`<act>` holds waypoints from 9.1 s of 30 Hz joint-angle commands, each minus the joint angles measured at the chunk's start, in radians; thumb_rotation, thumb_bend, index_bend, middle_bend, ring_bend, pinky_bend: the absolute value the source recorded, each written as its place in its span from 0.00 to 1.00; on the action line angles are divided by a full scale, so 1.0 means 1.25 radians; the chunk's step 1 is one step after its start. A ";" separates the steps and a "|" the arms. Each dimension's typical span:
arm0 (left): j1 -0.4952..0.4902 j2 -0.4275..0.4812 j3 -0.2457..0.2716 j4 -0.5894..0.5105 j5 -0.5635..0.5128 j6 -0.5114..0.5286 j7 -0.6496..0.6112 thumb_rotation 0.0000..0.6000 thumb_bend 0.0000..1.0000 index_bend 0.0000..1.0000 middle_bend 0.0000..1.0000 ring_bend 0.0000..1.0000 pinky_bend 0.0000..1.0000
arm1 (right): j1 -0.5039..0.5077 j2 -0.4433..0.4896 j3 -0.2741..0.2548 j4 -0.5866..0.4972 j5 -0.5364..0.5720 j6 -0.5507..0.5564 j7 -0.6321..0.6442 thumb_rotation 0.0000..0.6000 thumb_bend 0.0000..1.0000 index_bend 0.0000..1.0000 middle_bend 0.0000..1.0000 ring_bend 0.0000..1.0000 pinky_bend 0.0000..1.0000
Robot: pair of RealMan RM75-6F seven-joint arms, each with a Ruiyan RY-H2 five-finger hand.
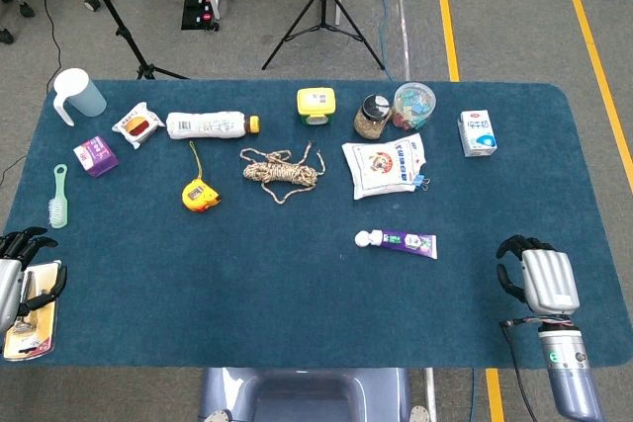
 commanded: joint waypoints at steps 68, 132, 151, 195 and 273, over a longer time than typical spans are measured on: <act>-0.060 0.041 -0.041 -0.027 -0.015 -0.034 0.023 0.54 0.40 0.32 0.24 0.22 0.24 | 0.289 -0.216 0.061 0.094 0.338 -0.299 -0.268 1.00 0.36 0.29 0.16 0.16 0.15; -0.042 0.043 -0.032 0.003 -0.028 -0.023 -0.020 0.54 0.40 0.32 0.24 0.22 0.24 | 0.369 -0.228 0.069 0.166 0.388 -0.357 -0.282 1.00 0.36 0.35 0.23 0.22 0.18; -0.032 0.046 -0.029 0.014 -0.032 -0.018 -0.034 0.54 0.40 0.32 0.24 0.21 0.24 | 0.408 -0.257 0.075 0.191 0.450 -0.371 -0.306 1.00 0.36 0.45 0.31 0.28 0.24; -0.073 0.062 -0.034 -0.063 0.030 -0.041 0.023 0.53 0.39 0.32 0.24 0.21 0.24 | 0.293 -0.200 0.047 0.180 0.074 -0.295 0.245 1.00 0.43 0.68 0.78 0.79 0.91; -0.837 -0.120 -0.119 -0.033 -0.494 -0.893 -0.117 0.05 0.39 0.03 0.10 0.10 0.24 | 0.241 -0.143 0.028 -0.052 -0.032 -0.231 0.504 1.00 0.45 0.71 0.78 0.80 0.92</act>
